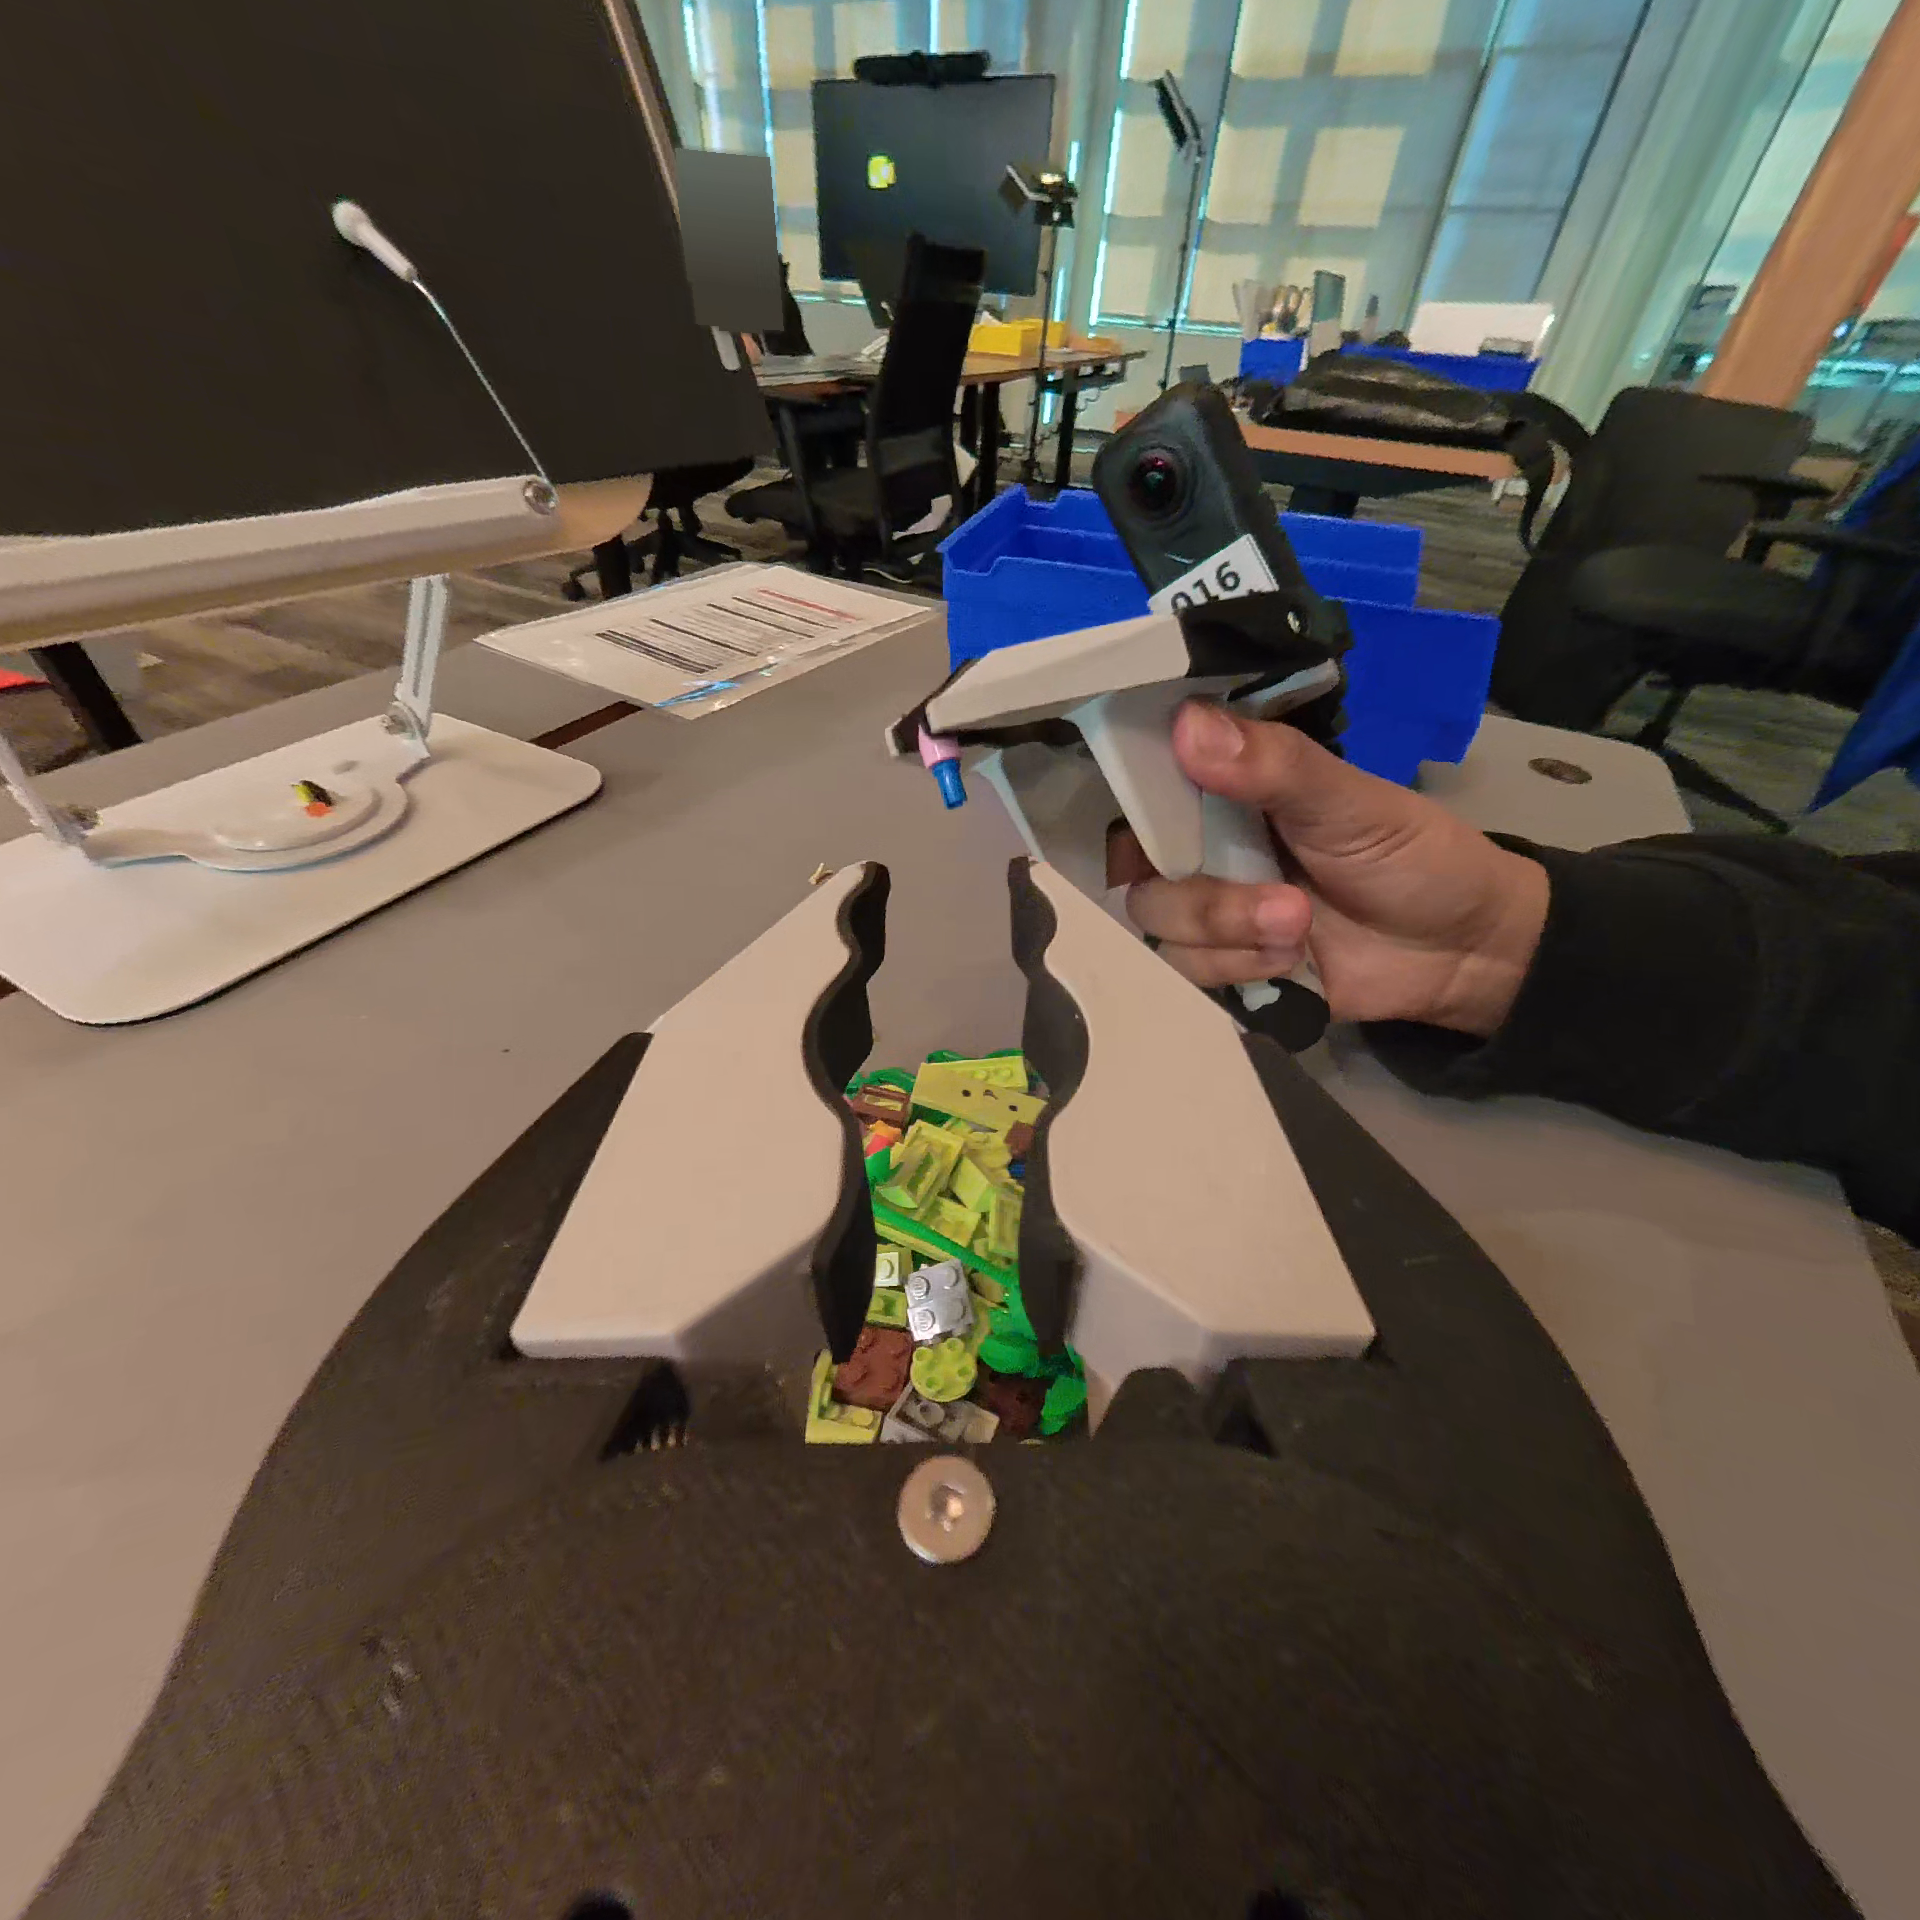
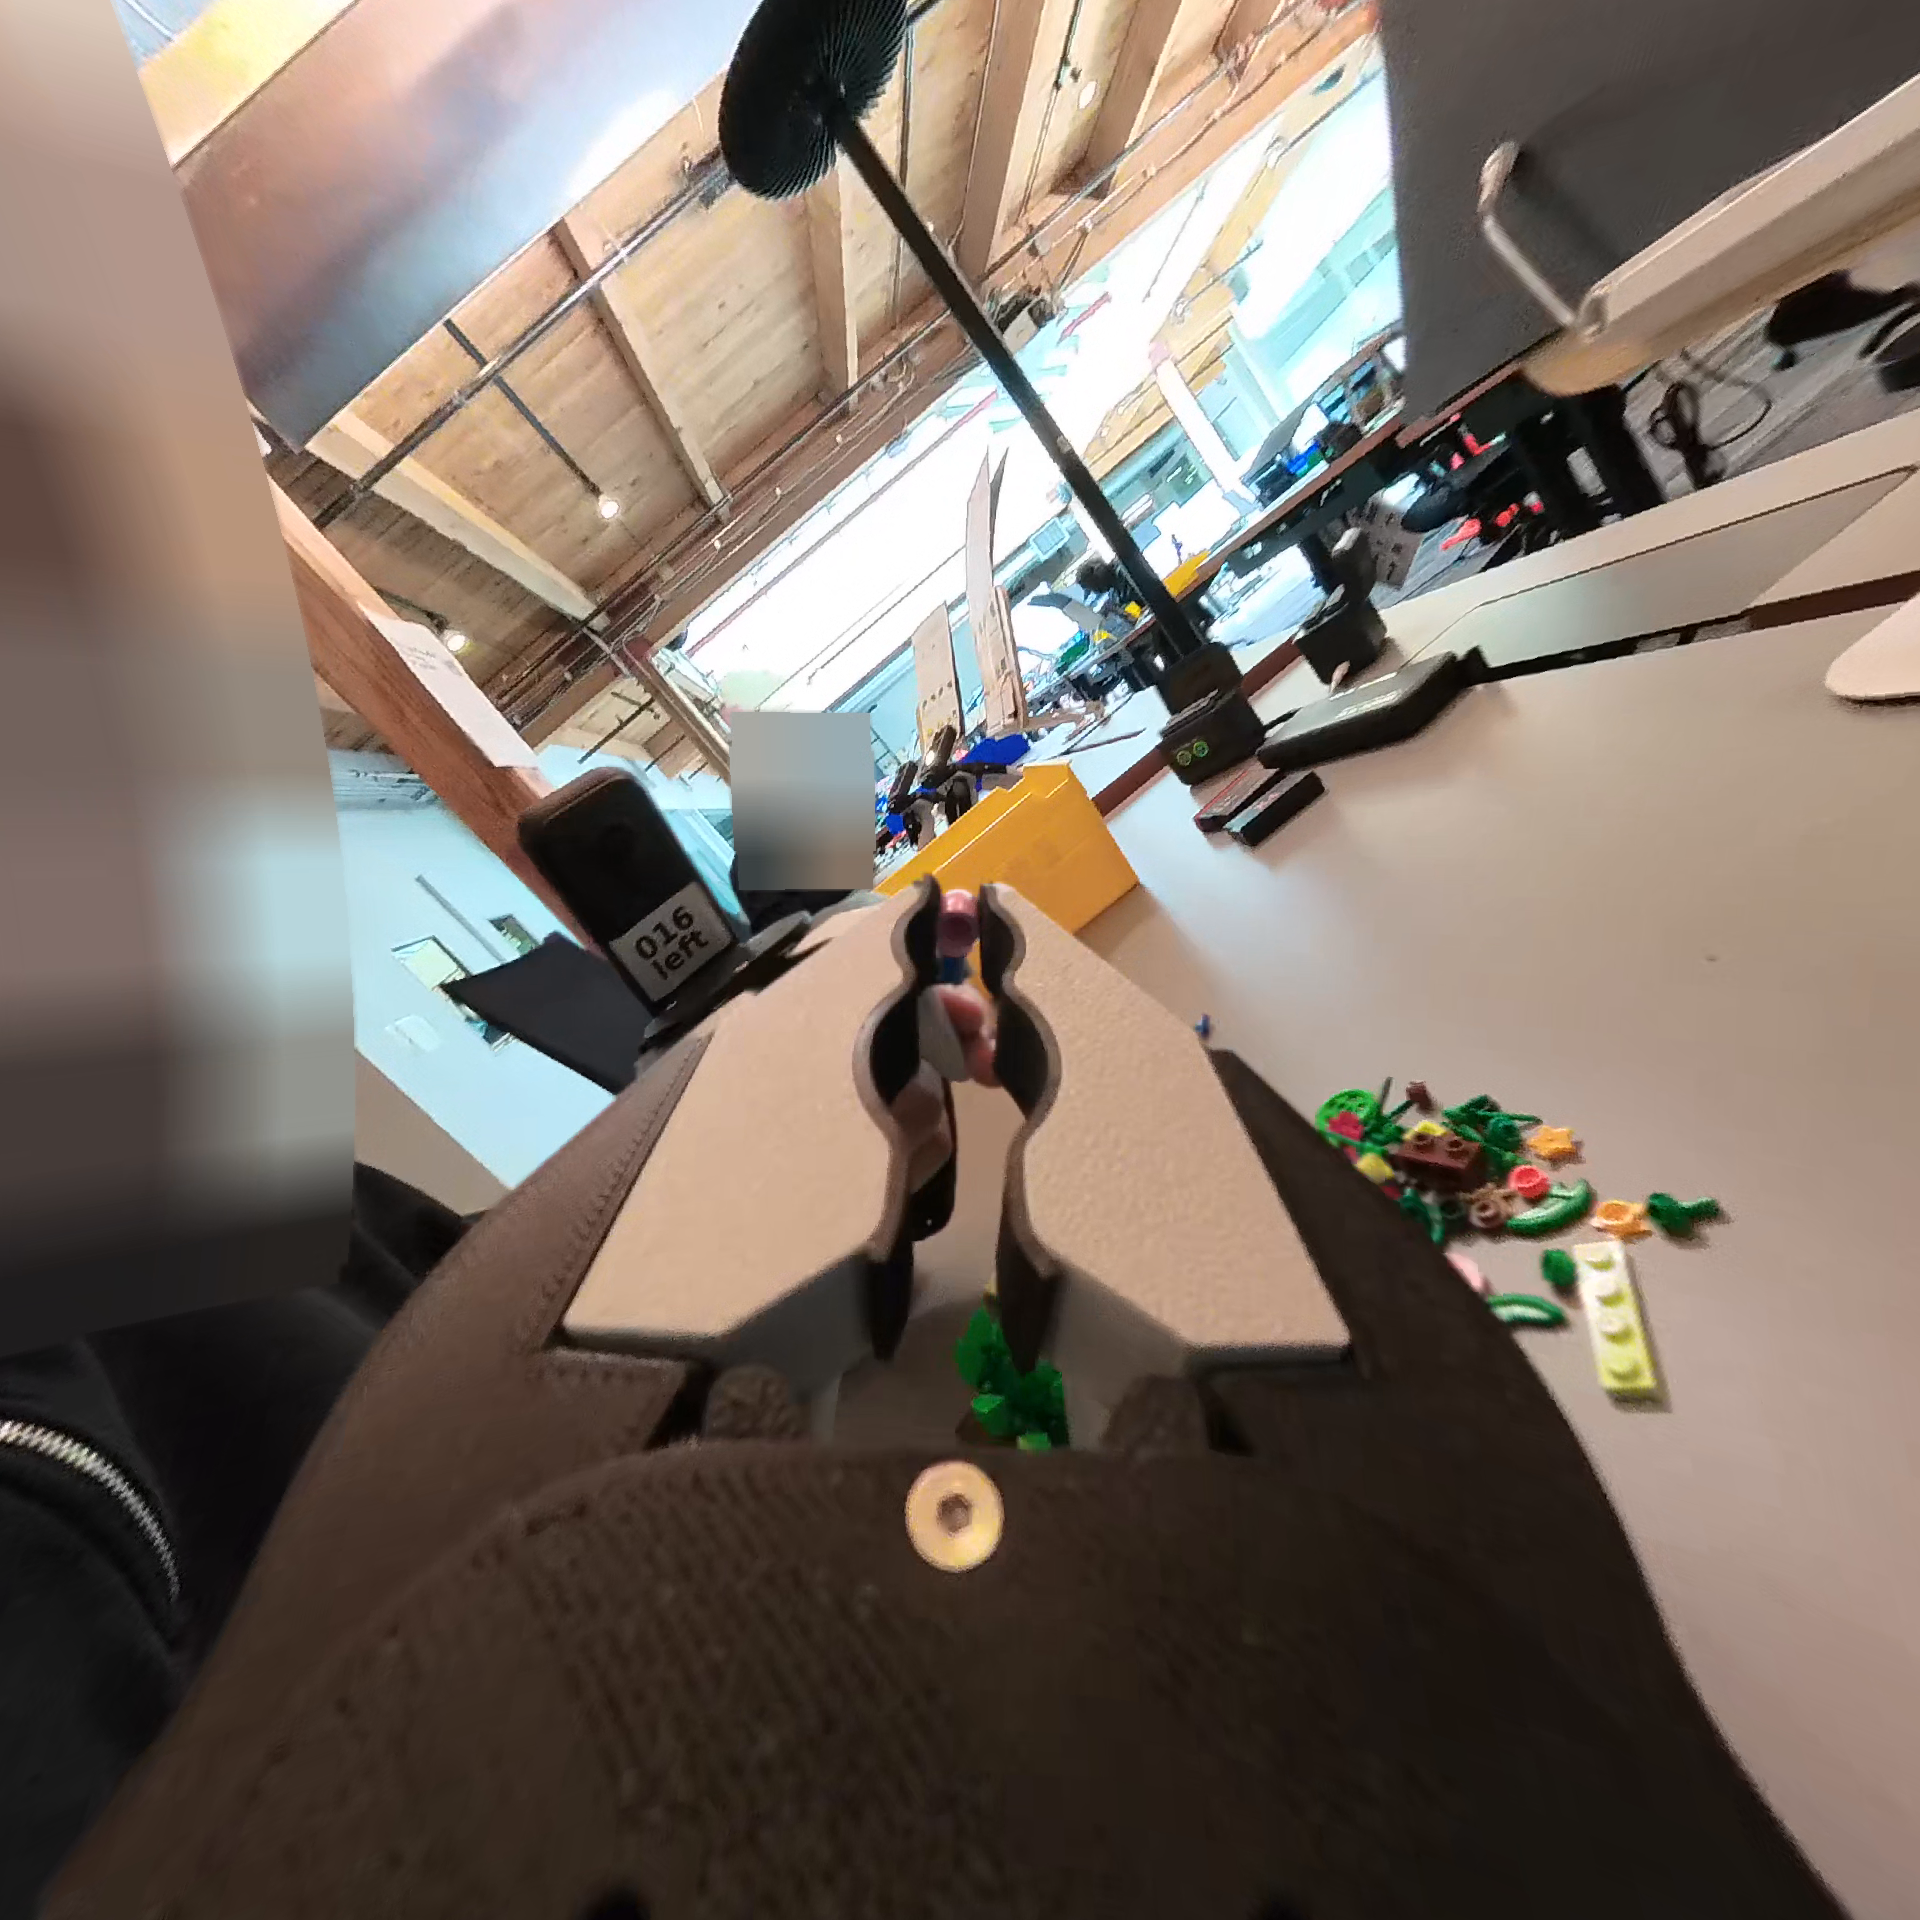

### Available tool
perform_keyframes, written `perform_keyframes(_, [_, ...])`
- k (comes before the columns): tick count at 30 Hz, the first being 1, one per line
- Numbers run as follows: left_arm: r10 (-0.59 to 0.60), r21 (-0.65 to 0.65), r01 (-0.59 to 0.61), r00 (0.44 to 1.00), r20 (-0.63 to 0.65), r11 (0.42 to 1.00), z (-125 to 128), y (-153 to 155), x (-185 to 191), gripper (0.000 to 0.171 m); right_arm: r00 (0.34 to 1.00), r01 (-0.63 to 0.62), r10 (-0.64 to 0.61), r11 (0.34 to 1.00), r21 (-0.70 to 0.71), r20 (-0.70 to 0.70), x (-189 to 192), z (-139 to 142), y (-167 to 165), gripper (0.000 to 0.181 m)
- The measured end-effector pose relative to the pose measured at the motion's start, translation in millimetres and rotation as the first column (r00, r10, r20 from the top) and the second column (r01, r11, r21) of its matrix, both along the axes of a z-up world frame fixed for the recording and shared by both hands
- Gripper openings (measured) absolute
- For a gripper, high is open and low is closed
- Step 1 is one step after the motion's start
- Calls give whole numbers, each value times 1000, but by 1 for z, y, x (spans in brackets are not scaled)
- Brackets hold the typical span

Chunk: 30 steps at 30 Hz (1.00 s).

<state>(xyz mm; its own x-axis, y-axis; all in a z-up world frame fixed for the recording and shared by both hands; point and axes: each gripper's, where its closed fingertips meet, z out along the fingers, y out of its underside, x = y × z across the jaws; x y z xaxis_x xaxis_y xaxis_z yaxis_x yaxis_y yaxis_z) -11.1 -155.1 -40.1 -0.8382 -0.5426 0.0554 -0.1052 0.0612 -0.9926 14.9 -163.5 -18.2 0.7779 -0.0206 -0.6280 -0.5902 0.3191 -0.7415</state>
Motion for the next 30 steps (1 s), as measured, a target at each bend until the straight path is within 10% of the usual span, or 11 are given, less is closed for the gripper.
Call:
perform_keyframes(18, [-72, -10, 71, 976, -204, 997, -6, -8, -10, 2, 981, -30, 68, 978, -204, 181, -27, -8, 26, 3])
perform_keyframes(21, [-352, -376, 185, 824, -444, 908, 19, -16, -28, 4, 978, -93, 113, 989, -118, 177, -33, 11, 19, 3])
perform_keyframes(24, [-719, -758, 183, 511, -470, 626, 38, -14, -42, 4, 972, -109, 119, 992, -56, 201, -40, 27, 21, 3])
perform_keyframes(30, [-636, -672, 226, 622, -457, 705, 41, -15, -42, 4, 979, -190, 182, 978, 87, 88, -43, 36, 19, 3])
